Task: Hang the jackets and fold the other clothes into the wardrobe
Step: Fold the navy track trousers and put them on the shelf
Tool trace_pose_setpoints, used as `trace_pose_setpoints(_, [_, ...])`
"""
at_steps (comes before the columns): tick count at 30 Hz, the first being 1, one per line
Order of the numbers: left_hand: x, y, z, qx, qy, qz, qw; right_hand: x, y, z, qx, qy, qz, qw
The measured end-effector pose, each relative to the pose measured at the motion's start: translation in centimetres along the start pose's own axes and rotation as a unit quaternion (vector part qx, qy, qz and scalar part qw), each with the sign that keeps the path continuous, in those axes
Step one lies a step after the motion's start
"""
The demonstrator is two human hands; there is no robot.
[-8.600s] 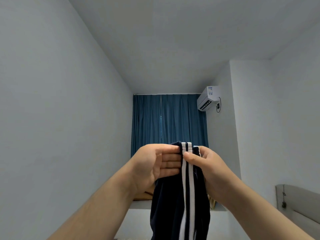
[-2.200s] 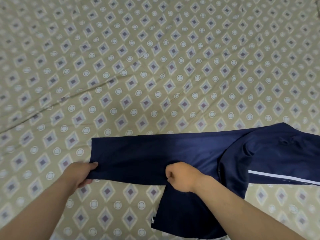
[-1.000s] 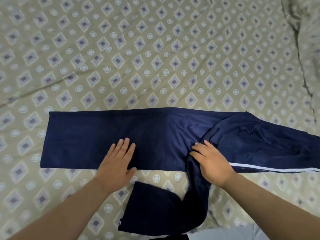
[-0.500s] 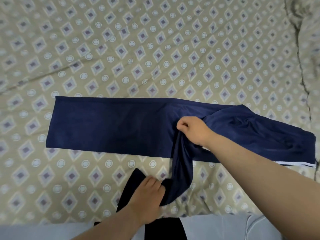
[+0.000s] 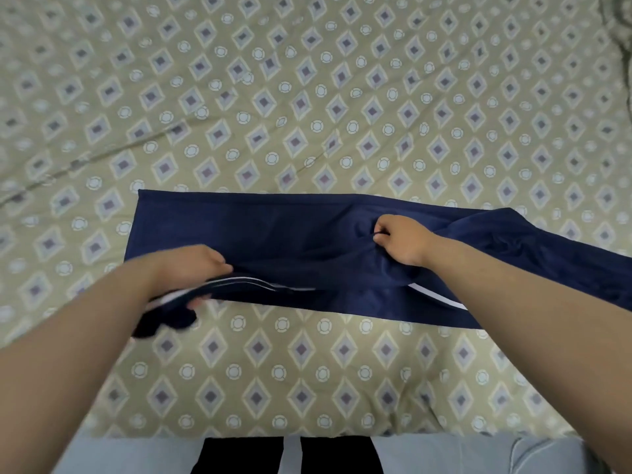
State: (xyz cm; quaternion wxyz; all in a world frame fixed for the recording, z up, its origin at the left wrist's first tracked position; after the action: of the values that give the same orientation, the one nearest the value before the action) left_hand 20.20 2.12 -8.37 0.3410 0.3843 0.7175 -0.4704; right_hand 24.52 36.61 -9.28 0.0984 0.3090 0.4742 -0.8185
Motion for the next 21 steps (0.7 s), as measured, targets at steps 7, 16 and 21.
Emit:
trace_pose_setpoints(7, [1.3,-3.1,5.3,0.117,-0.083,0.048,0.989,0.5,2.0,0.7,-0.025,-0.012,-0.019,0.999])
trace_pose_setpoints(16, [1.7,-11.5,4.4,0.125,0.011,-0.367,0.922,1.3,-0.6,0.7,0.031,0.018,-0.136,0.990])
trace_pose_setpoints(21, [2.3,-14.8,2.7,-0.007,0.062,-0.461,0.885,0.4,-4.6,1.8,0.014,0.028,-0.334,0.942])
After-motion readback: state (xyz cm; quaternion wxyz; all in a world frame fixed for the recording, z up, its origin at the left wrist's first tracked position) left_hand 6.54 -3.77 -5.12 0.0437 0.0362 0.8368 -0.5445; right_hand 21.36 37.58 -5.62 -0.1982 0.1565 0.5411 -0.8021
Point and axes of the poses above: each hand's wrist, its own x-axis towards the middle knuckle, its own y-axis out of the palm, z = x × y, the point moved 10 cm from there along x, towards the middle knuckle, and after that the axes turned 6 degrees about -z, right-handed, at the moved point
